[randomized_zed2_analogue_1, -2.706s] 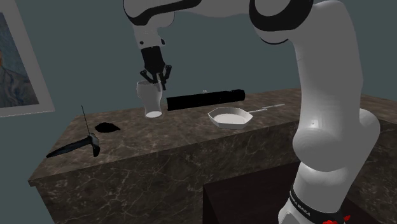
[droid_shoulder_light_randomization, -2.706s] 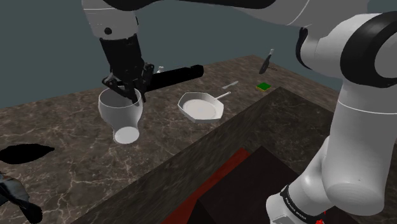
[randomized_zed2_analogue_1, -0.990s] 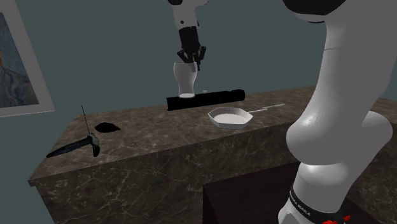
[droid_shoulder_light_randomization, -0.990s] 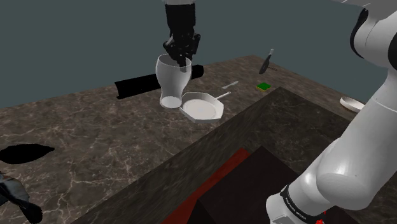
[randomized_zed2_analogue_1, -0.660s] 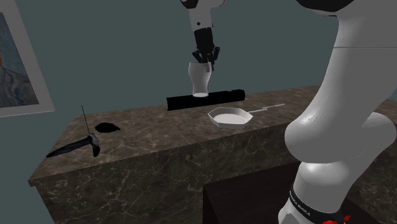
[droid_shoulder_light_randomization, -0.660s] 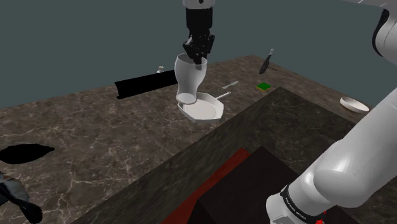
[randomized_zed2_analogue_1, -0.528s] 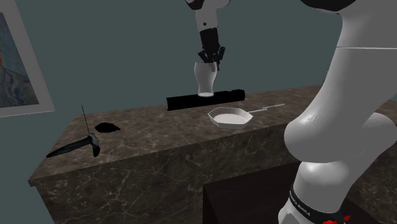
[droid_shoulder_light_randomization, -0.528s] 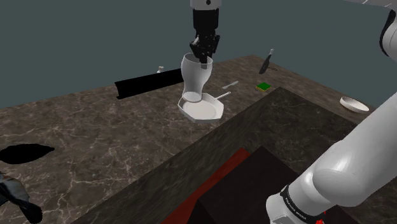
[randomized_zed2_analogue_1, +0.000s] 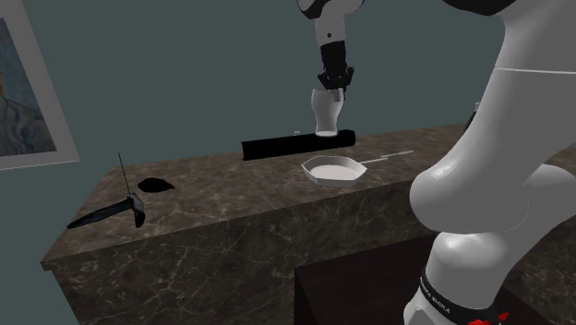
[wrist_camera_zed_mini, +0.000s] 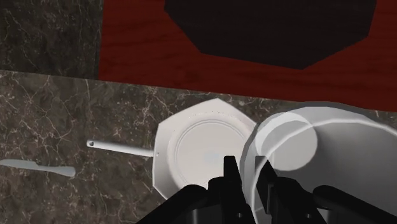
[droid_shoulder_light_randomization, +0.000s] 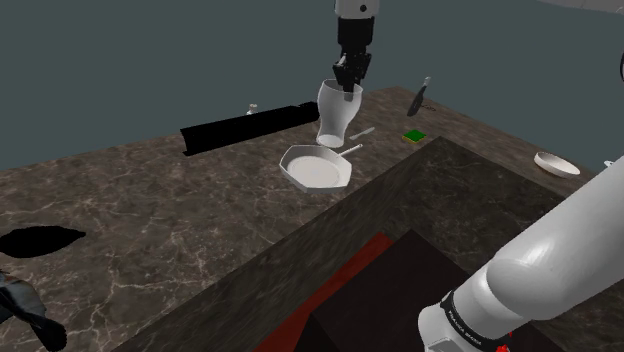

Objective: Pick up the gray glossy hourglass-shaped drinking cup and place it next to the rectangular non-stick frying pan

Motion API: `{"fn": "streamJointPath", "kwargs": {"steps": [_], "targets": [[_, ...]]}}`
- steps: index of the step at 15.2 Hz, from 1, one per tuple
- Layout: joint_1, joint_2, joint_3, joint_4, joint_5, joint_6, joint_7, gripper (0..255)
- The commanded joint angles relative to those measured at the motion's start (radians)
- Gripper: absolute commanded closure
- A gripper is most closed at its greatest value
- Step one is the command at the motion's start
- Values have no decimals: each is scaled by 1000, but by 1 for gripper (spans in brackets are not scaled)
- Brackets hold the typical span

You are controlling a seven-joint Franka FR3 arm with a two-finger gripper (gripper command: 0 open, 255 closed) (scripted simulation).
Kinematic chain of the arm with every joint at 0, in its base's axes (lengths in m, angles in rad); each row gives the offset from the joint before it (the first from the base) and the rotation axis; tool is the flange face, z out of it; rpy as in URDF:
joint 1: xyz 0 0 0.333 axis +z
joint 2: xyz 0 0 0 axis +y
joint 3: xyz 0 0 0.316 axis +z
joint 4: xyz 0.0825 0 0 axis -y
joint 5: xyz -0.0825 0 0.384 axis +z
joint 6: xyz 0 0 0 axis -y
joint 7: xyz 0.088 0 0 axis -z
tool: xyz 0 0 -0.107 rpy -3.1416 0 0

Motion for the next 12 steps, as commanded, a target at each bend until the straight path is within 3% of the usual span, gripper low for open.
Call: {"fn": "streamJointPath", "kwargs": {"steps": [1,12], "targets": [[-25,-7,-28,-9,-8,11,-54,255],[-147,51,-161,48,-56,56,-303,255]]}}
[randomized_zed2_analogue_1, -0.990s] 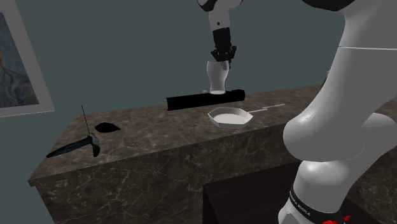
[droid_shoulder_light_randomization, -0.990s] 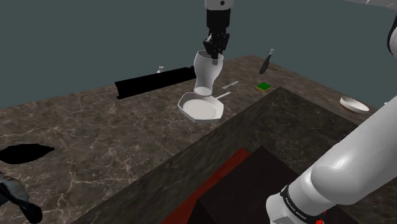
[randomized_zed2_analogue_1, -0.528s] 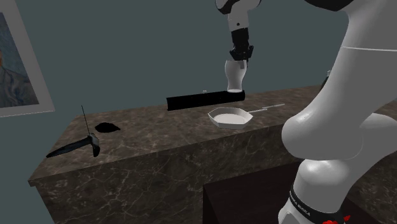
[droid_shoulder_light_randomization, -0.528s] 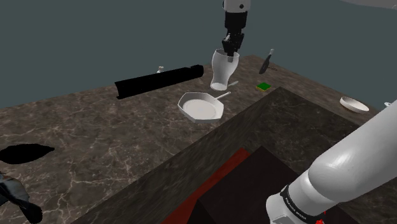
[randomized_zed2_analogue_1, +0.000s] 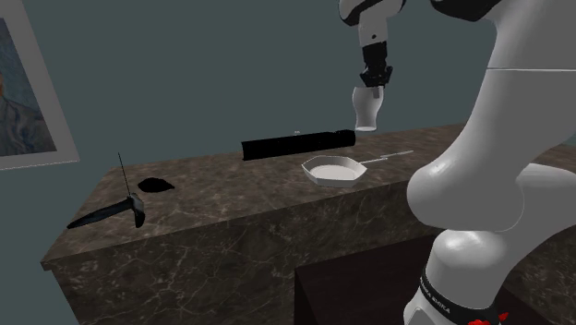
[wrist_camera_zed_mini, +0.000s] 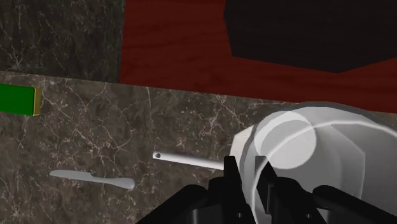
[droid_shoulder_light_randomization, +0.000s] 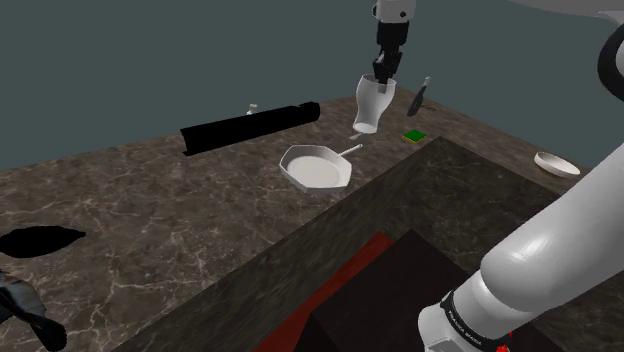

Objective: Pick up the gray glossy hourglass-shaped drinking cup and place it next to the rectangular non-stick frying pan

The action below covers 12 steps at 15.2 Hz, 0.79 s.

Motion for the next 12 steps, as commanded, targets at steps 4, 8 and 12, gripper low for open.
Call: {"fn": "streamJointPath", "kwargs": {"steps": [4,8,12], "targets": [[-56,49,-56,52,-15,21,-111,255],[-100,117,-95,134,-22,24,-196,255],[-146,202,-131,244,-23,17,-281,255]]}}
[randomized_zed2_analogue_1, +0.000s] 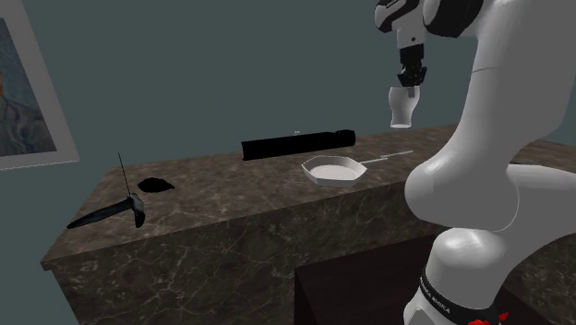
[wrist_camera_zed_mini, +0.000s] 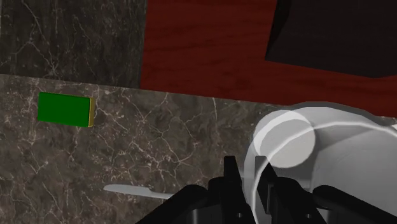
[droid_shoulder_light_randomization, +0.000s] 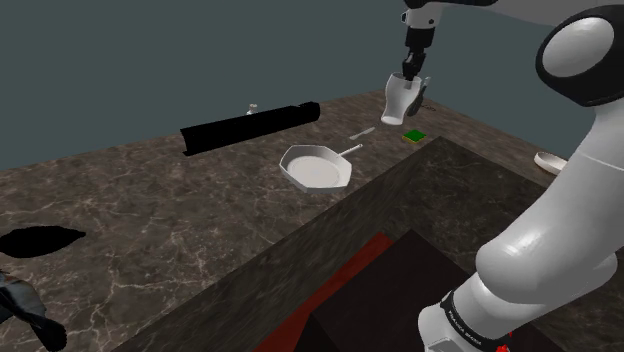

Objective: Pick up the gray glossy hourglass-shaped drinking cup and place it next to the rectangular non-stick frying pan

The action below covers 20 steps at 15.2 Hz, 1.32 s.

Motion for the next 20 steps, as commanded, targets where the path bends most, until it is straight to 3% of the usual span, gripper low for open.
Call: {"fn": "streamJointPath", "kwargs": {"steps": [1,7,20], "targets": [[-23,47,-16,66,1,-10,-43,255],[-96,226,-56,321,14,-60,-165,255],[-99,175,-54,68,10,137,-126,255]]}}
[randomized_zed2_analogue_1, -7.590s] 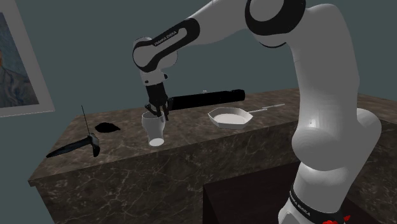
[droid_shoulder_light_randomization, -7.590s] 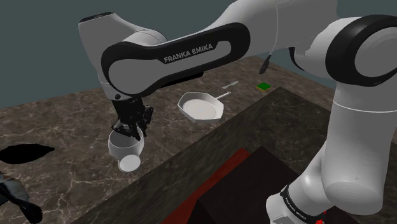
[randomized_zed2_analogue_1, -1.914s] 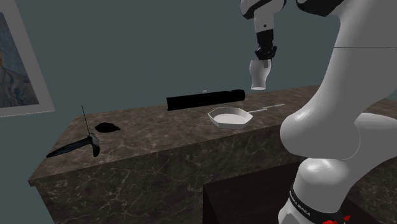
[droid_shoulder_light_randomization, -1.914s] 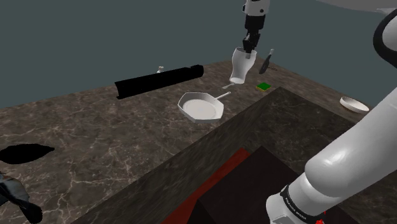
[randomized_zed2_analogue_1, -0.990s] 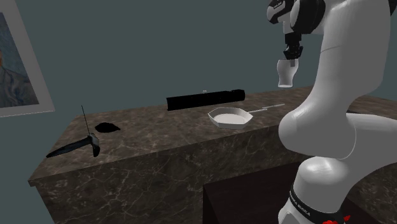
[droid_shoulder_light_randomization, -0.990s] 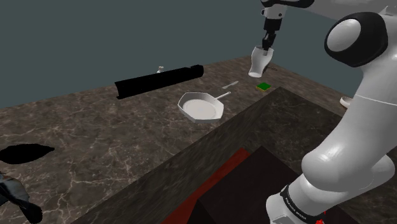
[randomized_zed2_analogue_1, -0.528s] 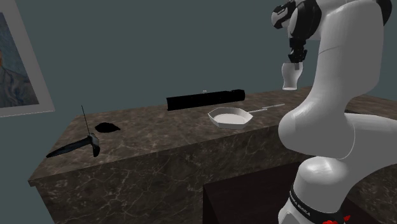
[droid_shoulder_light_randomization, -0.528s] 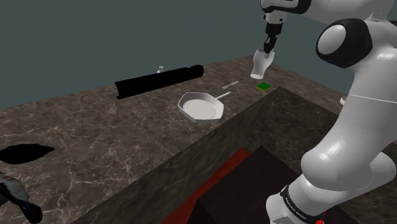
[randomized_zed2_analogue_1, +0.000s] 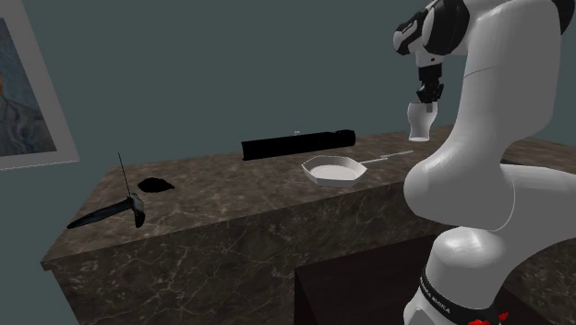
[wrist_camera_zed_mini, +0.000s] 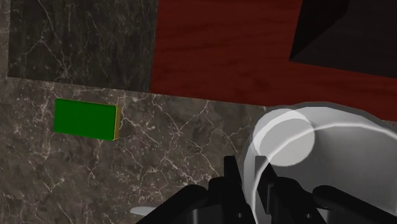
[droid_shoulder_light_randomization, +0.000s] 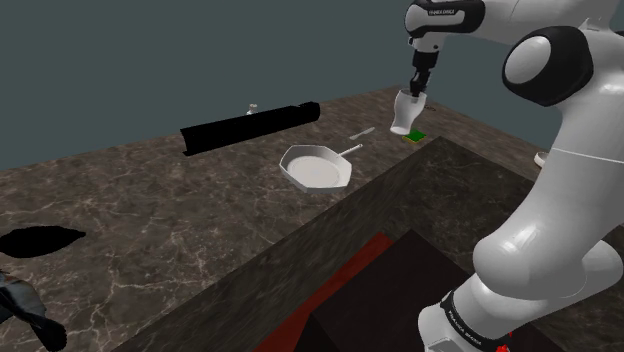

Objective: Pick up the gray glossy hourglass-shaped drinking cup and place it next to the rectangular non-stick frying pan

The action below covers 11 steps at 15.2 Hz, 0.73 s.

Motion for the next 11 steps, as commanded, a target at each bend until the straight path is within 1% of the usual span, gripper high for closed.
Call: {"fn": "streamJointPath", "kwargs": {"steps": [1,11], "targets": [[2,1,1,-24,-1,25,8,255],[-1,3,1,-155,-6,155,34,255]]}}
